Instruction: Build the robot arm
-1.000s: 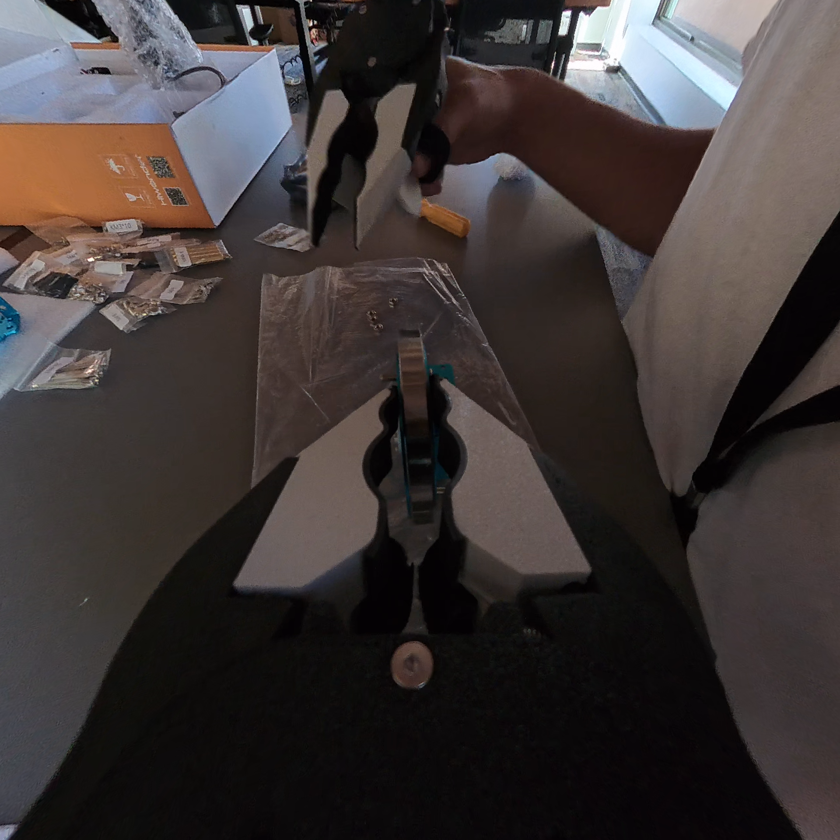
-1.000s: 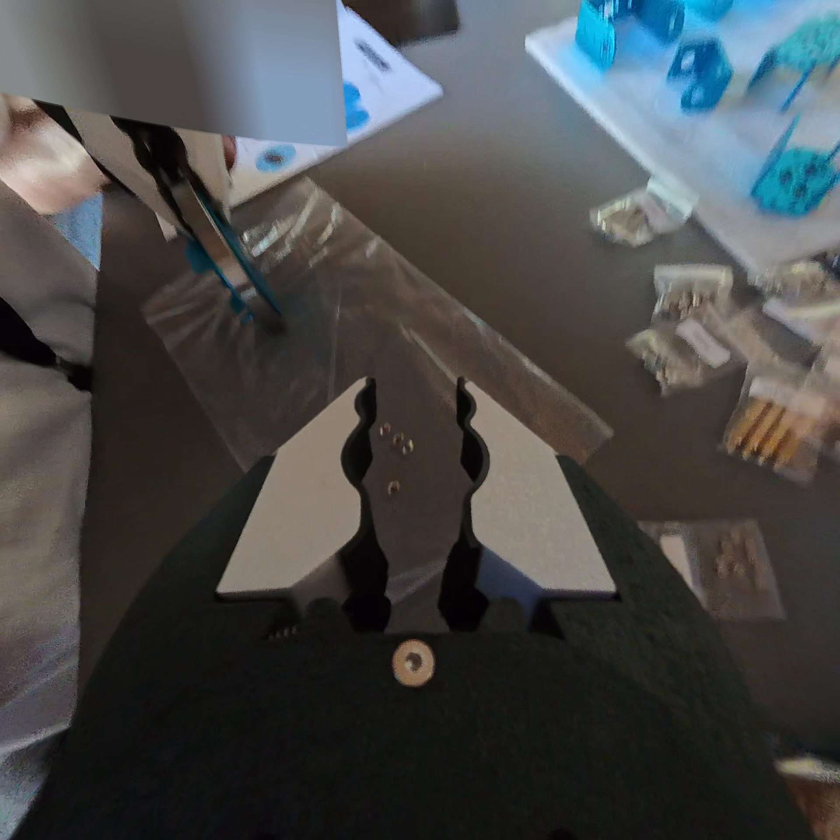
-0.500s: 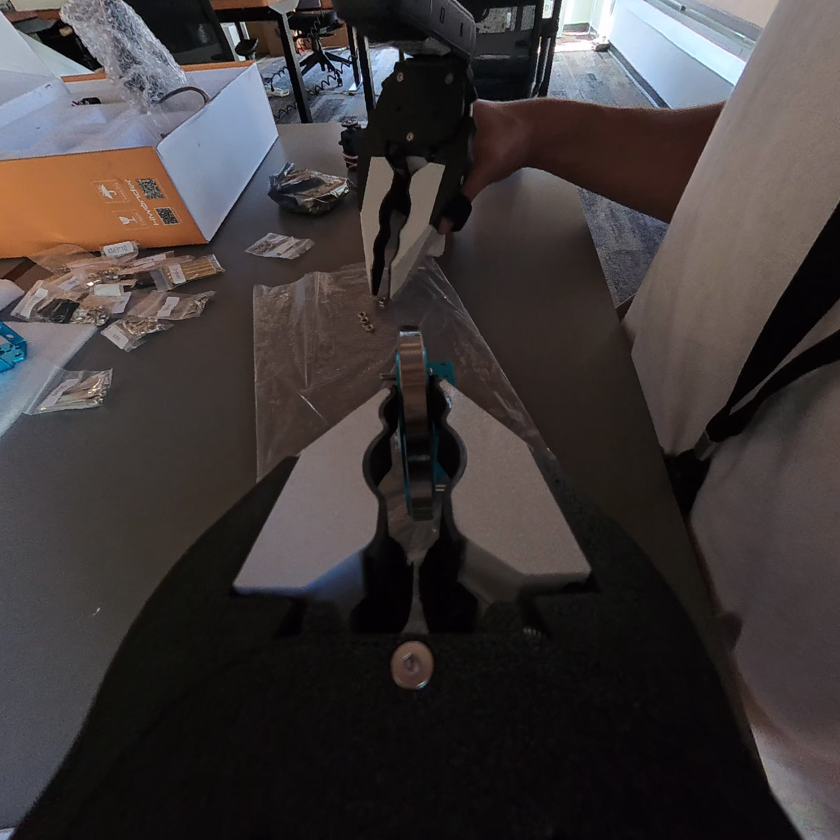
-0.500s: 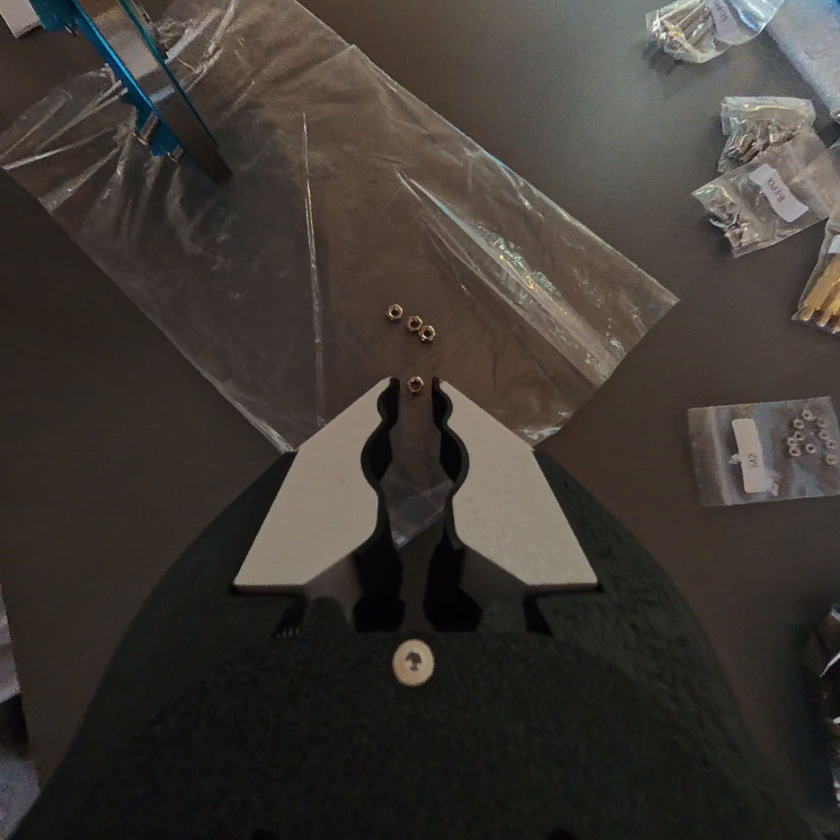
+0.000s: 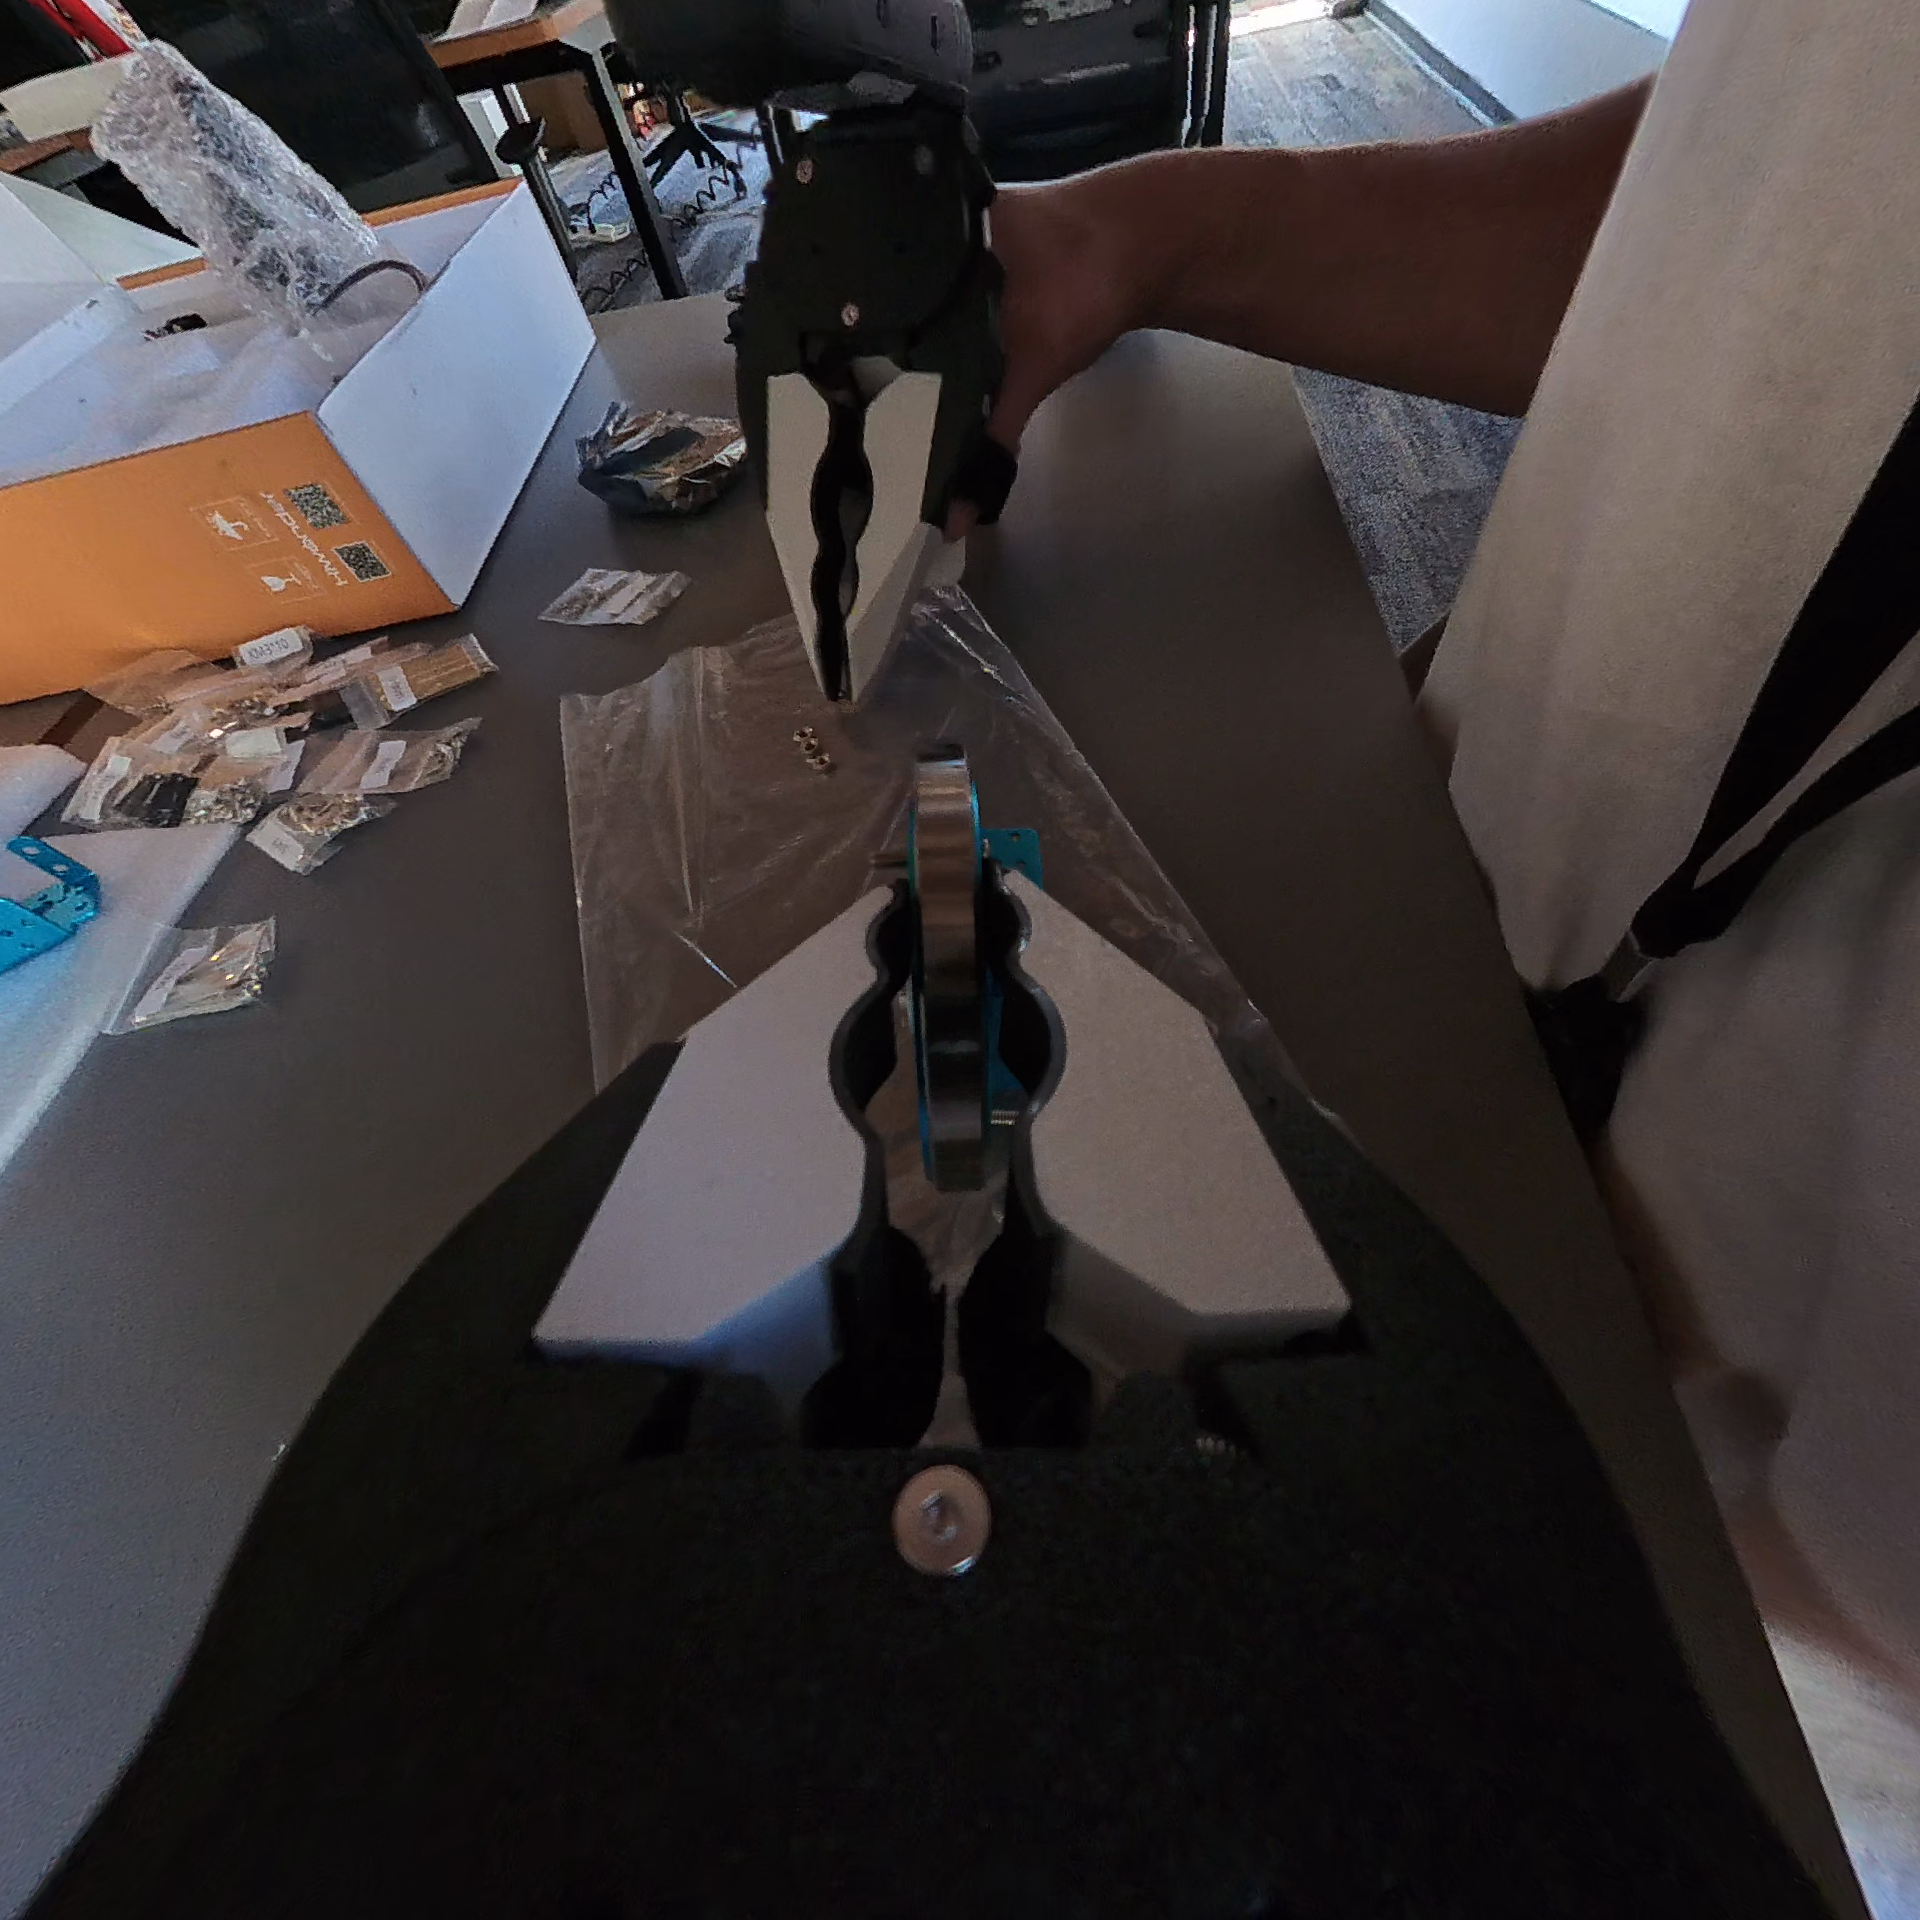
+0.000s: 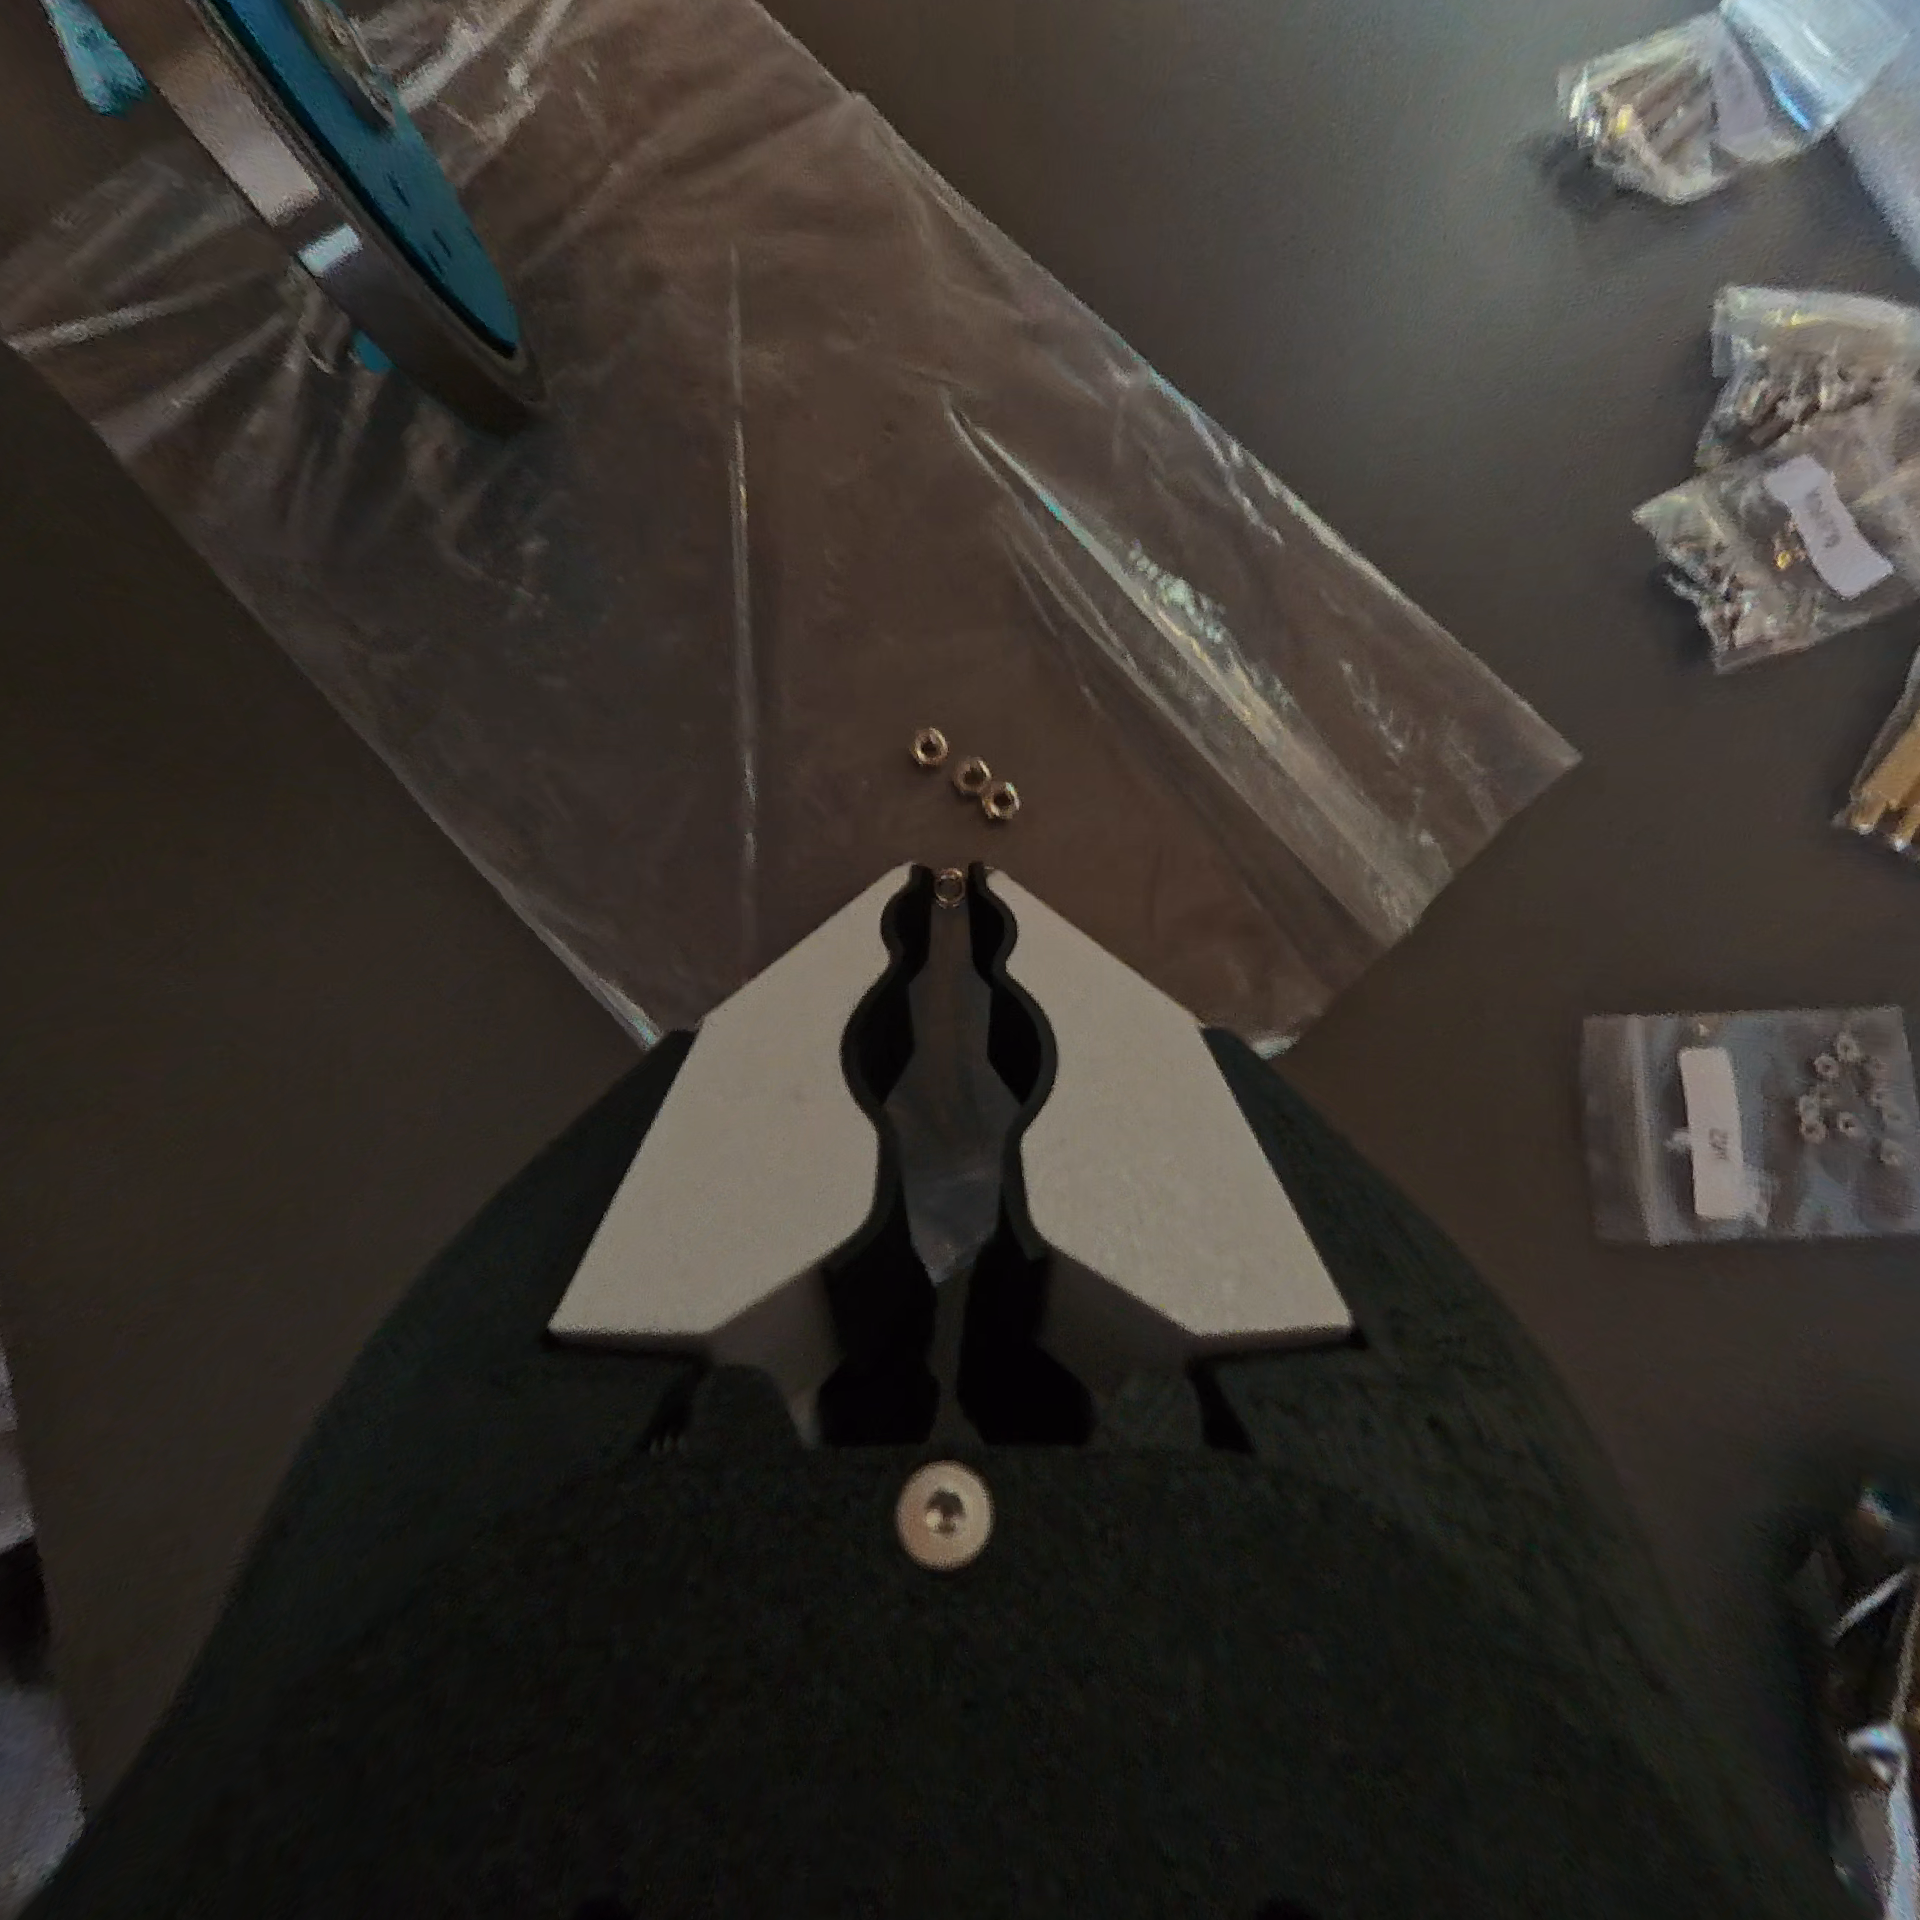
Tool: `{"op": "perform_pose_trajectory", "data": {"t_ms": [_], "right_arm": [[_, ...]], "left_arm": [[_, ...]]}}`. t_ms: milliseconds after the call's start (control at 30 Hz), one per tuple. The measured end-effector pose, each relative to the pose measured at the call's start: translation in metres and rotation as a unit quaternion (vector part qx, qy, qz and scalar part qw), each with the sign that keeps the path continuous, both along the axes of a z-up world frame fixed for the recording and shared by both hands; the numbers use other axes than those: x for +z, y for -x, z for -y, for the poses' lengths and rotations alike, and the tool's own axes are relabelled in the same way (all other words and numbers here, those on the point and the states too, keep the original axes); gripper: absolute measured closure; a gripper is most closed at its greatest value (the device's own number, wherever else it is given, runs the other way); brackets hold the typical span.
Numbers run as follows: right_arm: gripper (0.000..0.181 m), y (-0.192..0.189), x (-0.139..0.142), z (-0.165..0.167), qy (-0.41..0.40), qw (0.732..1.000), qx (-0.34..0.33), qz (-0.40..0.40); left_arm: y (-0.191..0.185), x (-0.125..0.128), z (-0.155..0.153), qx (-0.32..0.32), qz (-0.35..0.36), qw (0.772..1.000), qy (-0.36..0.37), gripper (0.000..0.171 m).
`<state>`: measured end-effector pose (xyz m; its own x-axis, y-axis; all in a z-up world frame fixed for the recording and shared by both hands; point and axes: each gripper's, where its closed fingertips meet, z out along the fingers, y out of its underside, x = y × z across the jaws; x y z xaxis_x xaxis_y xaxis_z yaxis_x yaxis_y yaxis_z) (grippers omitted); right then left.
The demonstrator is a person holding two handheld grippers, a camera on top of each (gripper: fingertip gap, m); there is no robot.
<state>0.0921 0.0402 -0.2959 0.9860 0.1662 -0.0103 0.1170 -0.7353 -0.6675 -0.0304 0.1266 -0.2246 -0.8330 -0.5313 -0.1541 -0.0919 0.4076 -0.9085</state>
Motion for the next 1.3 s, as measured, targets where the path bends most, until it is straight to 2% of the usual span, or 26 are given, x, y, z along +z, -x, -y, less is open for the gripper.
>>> {"op": "perform_pose_trajectory", "data": {"t_ms": [133,200,267,367,467,633,733,900,1133,1300], "right_arm": [[0.175,0.018,0.033,-0.027,-0.068,0.993,0.053,-0.075],[0.176,0.044,0.064,-0.052,-0.12,0.973,0.119,-0.154],[0.176,0.075,0.087,-0.075,-0.146,0.942,0.198,-0.228],[0.176,0.104,0.095,-0.096,-0.121,0.904,0.283,-0.297],[0.176,0.111,0.096,-0.102,-0.091,0.875,0.321,-0.351],[0.176,0.115,0.09,-0.102,-0.052,0.852,0.337,-0.398],[0.176,0.119,0.079,-0.099,-0.022,0.855,0.343,-0.389],[0.176,0.121,0.078,-0.096,0.014,0.853,0.337,-0.397],[0.175,0.122,0.077,-0.092,0.109,0.866,0.298,-0.387],[0.175,0.123,0.076,-0.089,0.159,0.856,0.271,-0.411]], "left_arm": [[0.001,0.0,0.001,-0.003,0.004,1.0,-0.004,0.159],[0.002,0.0,0.002,-0.005,0.01,1.0,-0.009,0.159],[0.002,0.0,0.003,-0.007,0.014,1.0,-0.012,0.159],[0.003,0.0,0.004,-0.007,0.016,1.0,-0.01,0.159],[0.003,-0.001,0.004,-0.006,0.018,1.0,-0.009,0.159],[0.003,-0.001,0.004,-0.007,0.021,1.0,-0.014,0.159],[0.003,-0.001,0.005,-0.008,0.022,1.0,-0.017,0.159],[0.004,-0.001,0.007,-0.008,0.024,0.999,-0.025,0.159],[0.005,-0.002,0.011,0.0,0.028,0.998,-0.049,0.159],[0.005,-0.003,0.013,0.005,0.033,0.997,-0.064,0.159]]}}
